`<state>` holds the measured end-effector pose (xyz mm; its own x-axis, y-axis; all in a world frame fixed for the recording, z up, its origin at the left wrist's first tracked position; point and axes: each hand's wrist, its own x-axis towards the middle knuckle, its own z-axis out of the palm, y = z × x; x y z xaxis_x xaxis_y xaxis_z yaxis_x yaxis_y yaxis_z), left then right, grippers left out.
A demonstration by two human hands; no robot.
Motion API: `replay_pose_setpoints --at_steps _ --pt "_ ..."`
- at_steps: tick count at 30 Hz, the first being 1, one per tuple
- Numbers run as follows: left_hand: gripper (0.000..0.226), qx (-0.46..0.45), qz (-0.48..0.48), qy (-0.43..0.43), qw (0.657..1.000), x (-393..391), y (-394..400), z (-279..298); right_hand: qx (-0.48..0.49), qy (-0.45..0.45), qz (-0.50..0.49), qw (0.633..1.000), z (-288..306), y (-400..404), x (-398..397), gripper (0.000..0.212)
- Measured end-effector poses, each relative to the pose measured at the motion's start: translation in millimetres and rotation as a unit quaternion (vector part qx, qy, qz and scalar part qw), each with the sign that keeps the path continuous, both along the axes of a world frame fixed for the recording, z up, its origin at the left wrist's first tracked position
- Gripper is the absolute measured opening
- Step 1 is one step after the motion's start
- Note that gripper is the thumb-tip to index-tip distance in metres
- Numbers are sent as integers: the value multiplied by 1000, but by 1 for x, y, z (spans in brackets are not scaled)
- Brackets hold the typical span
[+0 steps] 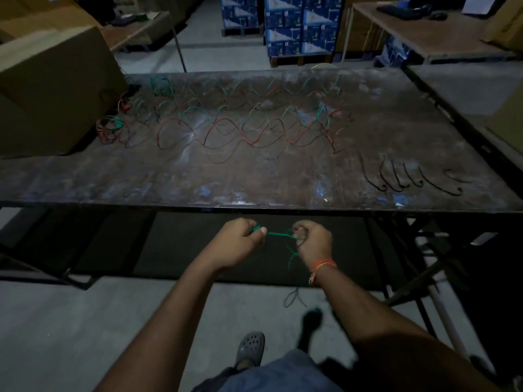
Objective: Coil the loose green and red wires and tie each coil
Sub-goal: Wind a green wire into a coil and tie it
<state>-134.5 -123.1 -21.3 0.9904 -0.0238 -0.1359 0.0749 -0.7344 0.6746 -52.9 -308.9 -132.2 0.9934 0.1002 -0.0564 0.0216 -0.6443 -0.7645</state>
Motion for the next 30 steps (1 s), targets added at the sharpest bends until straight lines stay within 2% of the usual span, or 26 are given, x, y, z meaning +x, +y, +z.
replay_pose_setpoints --at_steps 1,2,3,4,5,6,7,8,9,10,11,12,13,14,15,16,17,18,19,22,23,25,27,30 --pt "40 -12 6 -9 1000 0 -1 0 50 59 78 994 6 6 -7 15" --pt "40 -23 10 -16 1000 1 -1 0 52 182 175 966 10 10 -17 12" --pt "41 -21 7 -15 1000 1 0 0 18 291 252 923 13 8 -24 12" --pt "42 0 -2 -8 1000 2 1 1 -62 317 282 903 16 3 -24 16" --pt "43 24 -10 2 1000 2 1 1 -128 303 257 909 13 -2 -14 21" --pt "44 29 -7 8 1000 2 -1 -1 -193 191 171 947 9 -6 -6 22" --pt "43 11 3 11 1000 1 -2 -3 -172 102 94 975 9 -7 -3 21" --pt "41 -15 19 9 1000 2 -3 -5 -132 52 80 987 3 -5 -2 19" --pt "41 -32 33 4 999 2 -3 -4 -109 54 113 986 3 -1 -2 17" --pt "41 -36 38 -5 999 2 -3 -2 -81 118 195 970 1 1 -4 14" --pt "42 -26 33 -8 999 2 -2 0 -118 181 257 942 1 -2 -7 10" --pt "41 -5 24 -5 1000 3 -1 2 -165 204 259 929 0 -6 -4 9" --pt "40 12 15 -2 1000 4 -2 3 -184 205 187 943 -2 -9 5 15" --pt "40 16 16 0 1000 5 -2 1 -195 125 112 966 2 -12 13 20" --pt "39 5 20 0 1000 6 -2 -1 -143 84 58 984 1 -11 19 21" --pt "37 -14 28 -2 1000 7 -2 -2 -90 67 57 992 -1 -10 18 19" --pt "36 -29 33 -11 999 8 -2 -3 -62 125 118 983 2 -6 10 17" --pt "35 -45 40 -19 998 10 -2 -3 -61 173 195 963 1 -6 1 22" --pt "35 -51 42 -23 998 12 0 -3 -76 192 215 955 -3 -7 -2 27" --pt "36 -62 42 -16 997 16 6 -6 -23 124 66 990 -20 -19 16 32" --pt "37 -96 47 -11 994 17 5 -8 0 122 66 990 -24 -21 19 33" --pt "36 -187 70 -6 980 17 2 -10 1 141 143 980 -18 -20 12 26" --pt "35 -269 104 -16 957 19 0 -6 43 153 153 975 -15 -19 5 21" --pt "34 -429 136 4 893 23 5 -1 133 166 139 967 -13 -20 -6 20"
